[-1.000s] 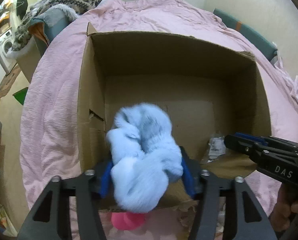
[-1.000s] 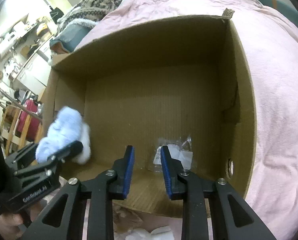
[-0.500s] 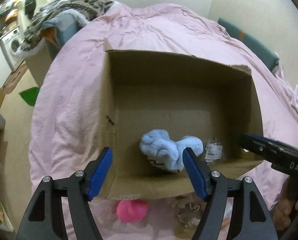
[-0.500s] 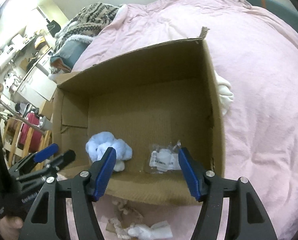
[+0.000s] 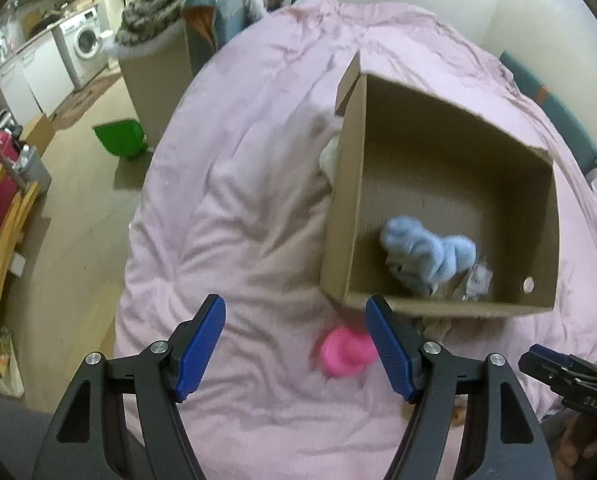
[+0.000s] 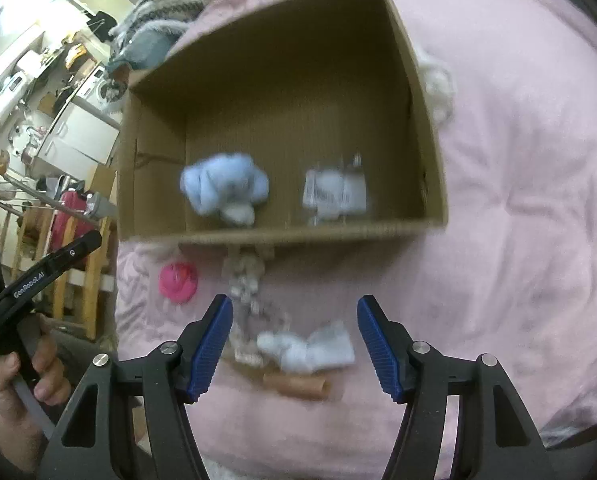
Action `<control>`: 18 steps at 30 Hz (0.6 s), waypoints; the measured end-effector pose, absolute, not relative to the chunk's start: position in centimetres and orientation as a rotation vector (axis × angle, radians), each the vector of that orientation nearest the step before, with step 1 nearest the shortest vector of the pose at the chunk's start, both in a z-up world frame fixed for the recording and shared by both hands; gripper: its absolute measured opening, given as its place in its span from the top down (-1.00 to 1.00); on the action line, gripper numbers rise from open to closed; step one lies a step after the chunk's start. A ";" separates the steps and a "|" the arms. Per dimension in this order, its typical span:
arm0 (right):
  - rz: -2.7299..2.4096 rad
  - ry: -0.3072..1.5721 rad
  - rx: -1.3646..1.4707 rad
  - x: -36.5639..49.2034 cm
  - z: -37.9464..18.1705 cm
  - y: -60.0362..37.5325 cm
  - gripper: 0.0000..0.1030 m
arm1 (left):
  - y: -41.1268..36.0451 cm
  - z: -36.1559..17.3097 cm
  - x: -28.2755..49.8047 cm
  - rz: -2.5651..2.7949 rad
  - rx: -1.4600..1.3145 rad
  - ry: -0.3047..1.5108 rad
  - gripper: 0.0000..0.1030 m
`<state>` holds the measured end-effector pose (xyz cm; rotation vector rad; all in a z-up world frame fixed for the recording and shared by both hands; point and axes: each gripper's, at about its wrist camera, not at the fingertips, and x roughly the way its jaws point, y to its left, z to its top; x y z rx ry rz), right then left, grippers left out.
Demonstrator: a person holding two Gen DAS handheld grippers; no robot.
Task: Organize soft objects
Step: 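Grasp the pink duck with the left gripper while the right grasps the white sock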
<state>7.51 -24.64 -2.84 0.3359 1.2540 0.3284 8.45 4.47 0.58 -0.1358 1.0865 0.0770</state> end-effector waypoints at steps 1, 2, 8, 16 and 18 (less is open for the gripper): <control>0.322 1.278 0.346 7.4 -3.4 -24.7 -0.32 | 4.6 0.2 8.2 0.071 -0.150 1.102 -0.36; 0.313 1.308 0.352 7.3 -4.1 -24.8 -0.32 | 4.7 -0.1 8.1 0.070 -0.162 1.113 -0.36; 0.286 1.436 0.311 7.4 -7.6 -23.9 -0.32 | 4.1 -1.5 8.7 0.080 -0.166 1.156 -0.36; 0.361 1.468 0.222 7.3 -8.9 -21.2 -0.19 | 3.1 -2.3 9.5 0.058 -0.154 1.178 -0.36; 0.380 1.452 0.201 7.3 -8.7 -20.6 -0.05 | 2.9 -2.5 9.6 0.050 -0.149 1.181 -0.36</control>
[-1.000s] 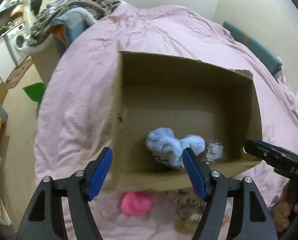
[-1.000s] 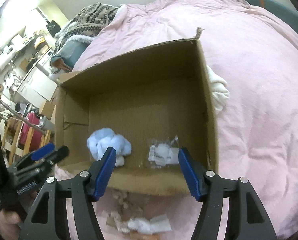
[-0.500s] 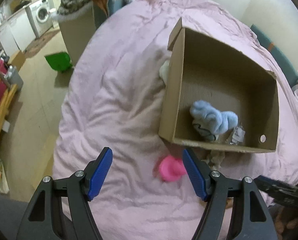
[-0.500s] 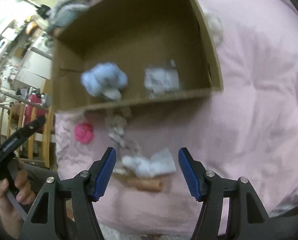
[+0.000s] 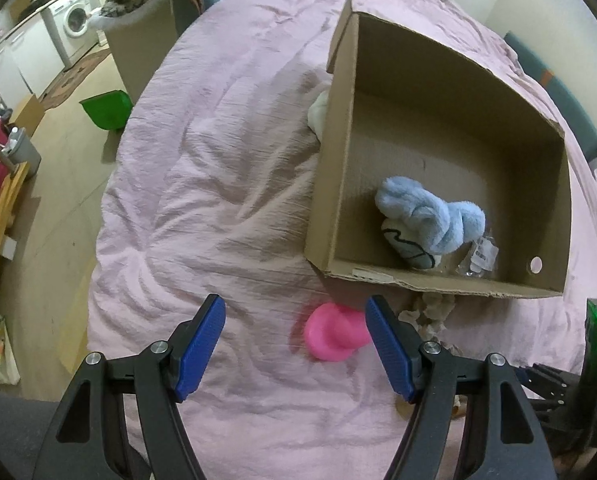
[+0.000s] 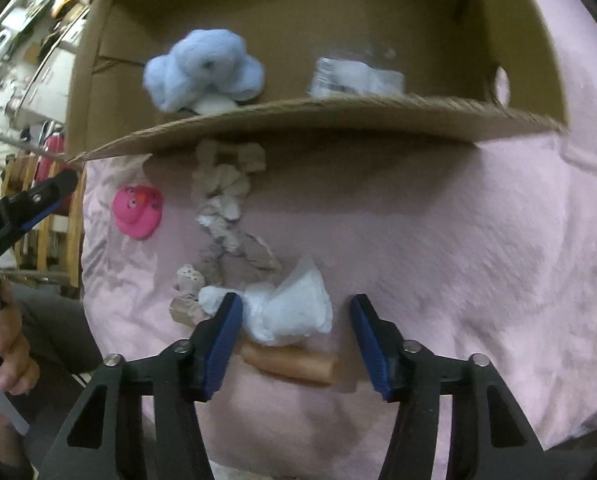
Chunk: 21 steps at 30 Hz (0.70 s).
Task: Organize soft objects
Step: 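Grasp the pink duck with the left gripper while the right grasps the white sock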
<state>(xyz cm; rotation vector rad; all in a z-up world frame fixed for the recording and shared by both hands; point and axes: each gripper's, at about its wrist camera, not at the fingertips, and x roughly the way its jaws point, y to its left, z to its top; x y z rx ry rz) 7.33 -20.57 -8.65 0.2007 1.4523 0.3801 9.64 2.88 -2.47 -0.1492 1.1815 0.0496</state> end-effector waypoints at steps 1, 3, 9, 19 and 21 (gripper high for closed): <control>0.390 1.450 0.195 7.4 -8.6 -20.3 0.13 | 2.8 -2.5 9.7 0.047 -0.148 1.183 -0.36; 0.411 1.450 0.185 7.5 -8.3 -20.0 0.40 | 2.6 -2.7 9.8 0.040 -0.143 1.187 -0.36; 0.422 1.388 0.193 6.9 -6.0 -20.8 0.60 | 2.8 -2.9 10.0 0.034 -0.153 1.196 -0.36; 0.397 1.114 0.318 7.4 0.2 -23.9 0.62 | 2.1 -3.7 10.1 0.006 -0.133 1.210 -0.36; 0.390 1.103 0.338 7.7 0.3 -24.1 0.62 | 1.3 -4.4 10.2 -0.011 -0.109 1.232 -0.36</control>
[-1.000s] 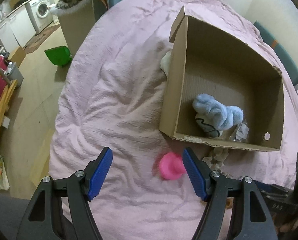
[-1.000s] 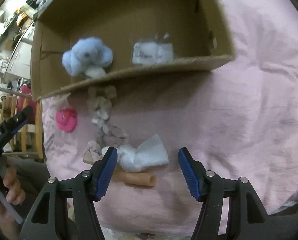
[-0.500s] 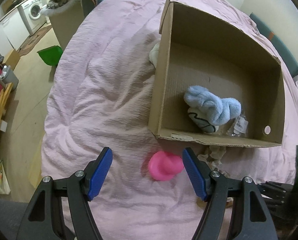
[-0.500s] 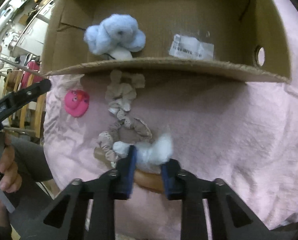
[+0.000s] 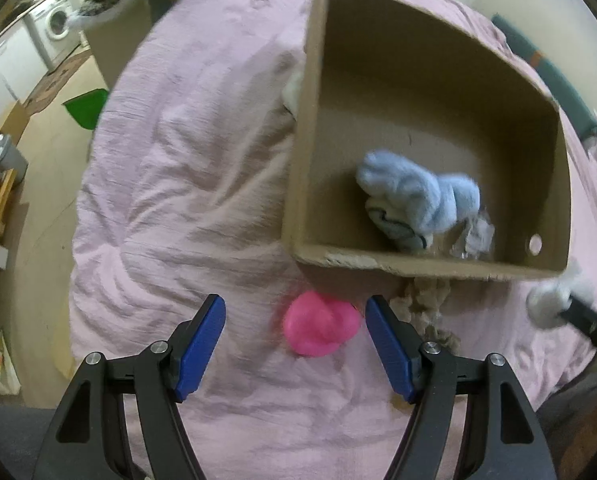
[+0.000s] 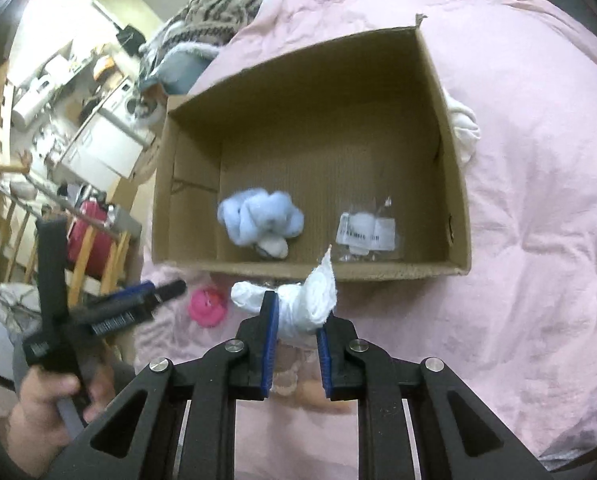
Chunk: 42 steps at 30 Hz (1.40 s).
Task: Organize soft objects
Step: 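Grasp the pink duck with the left gripper while the right grasps the white sock, then lower the pink duck and white sock into the box and release both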
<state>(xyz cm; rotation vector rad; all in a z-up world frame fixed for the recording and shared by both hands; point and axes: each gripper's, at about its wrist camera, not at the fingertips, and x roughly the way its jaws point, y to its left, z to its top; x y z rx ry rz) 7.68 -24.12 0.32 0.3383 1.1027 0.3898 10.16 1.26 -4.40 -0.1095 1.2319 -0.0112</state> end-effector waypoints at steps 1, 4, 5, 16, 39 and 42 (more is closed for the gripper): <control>0.388 1.106 0.343 7.9 0.3 -24.2 0.62 | 0.9 -4.8 10.2 -0.018 -0.100 1.243 -0.36; 0.376 1.121 0.342 8.2 -0.2 -24.3 0.62 | -0.1 -6.0 10.5 -0.035 -0.074 1.274 -0.36; 0.373 1.126 0.341 8.0 -0.4 -24.3 0.62 | -0.5 -6.4 10.7 -0.039 -0.058 1.284 -0.36; 0.370 1.154 0.330 8.1 -1.2 -23.7 0.62 | -2.9 -9.2 11.1 -0.045 0.080 1.321 0.13; 0.386 1.159 0.309 8.1 -1.1 -22.8 0.62 | -4.3 -3.2 7.8 -0.067 0.035 1.274 0.17; 0.393 1.152 0.321 8.0 -0.7 -23.0 0.62 | -4.2 -0.9 7.1 -0.077 0.024 1.225 0.17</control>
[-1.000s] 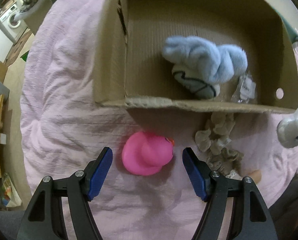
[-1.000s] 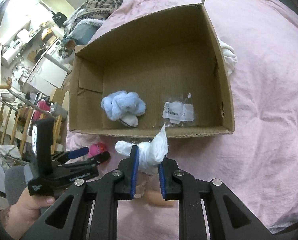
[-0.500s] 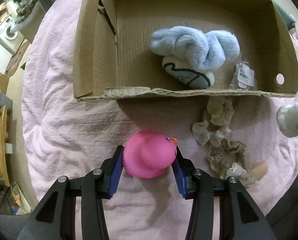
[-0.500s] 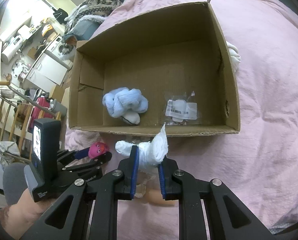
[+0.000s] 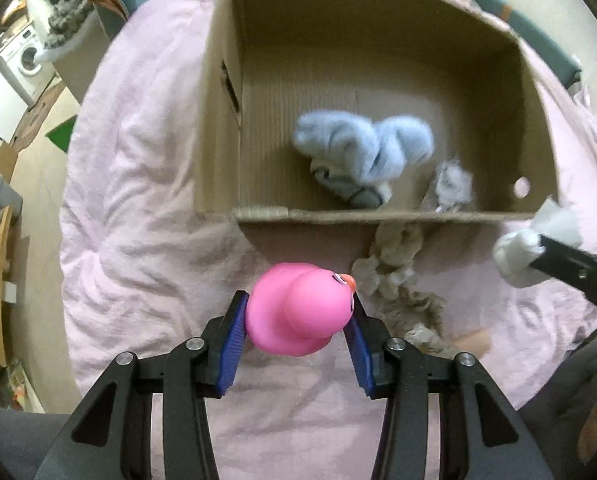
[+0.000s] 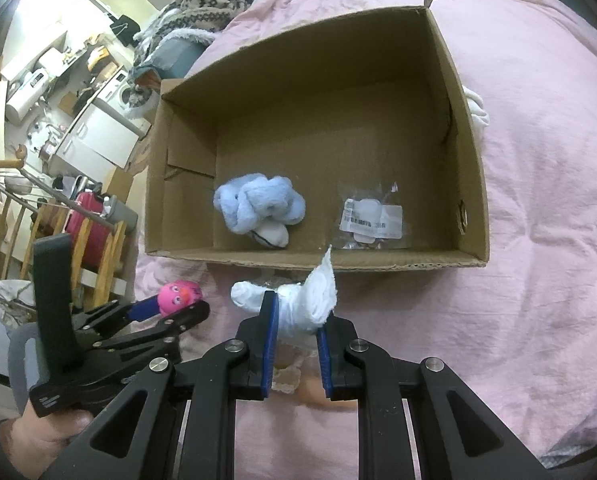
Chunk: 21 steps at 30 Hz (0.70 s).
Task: Organize soft objects
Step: 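Lower the pink duck and white sock into the box and release both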
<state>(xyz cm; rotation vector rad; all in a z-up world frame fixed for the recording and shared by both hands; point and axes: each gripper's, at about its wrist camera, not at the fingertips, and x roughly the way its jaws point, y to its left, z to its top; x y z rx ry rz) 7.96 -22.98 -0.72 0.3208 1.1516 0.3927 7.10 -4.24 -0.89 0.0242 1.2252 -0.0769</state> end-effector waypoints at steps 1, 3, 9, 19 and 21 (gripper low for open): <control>0.395 1.143 0.324 7.9 -0.4 -23.1 0.62 | -4.1 0.2 7.0 -0.075 0.023 1.198 0.17; 0.396 1.131 0.337 8.0 0.0 -23.4 0.62 | -3.3 2.0 6.7 -0.068 0.001 1.157 0.17; 0.406 1.073 0.342 8.6 2.6 -23.9 0.62 | -1.5 4.9 7.5 -0.037 -0.014 1.062 0.17; 0.406 0.984 0.317 11.7 5.7 -23.8 0.61 | -2.2 6.4 10.3 -0.047 0.010 0.986 0.18; 0.397 0.976 0.316 12.1 5.5 -23.9 0.61 | -2.6 6.5 11.1 -0.053 0.015 0.968 0.17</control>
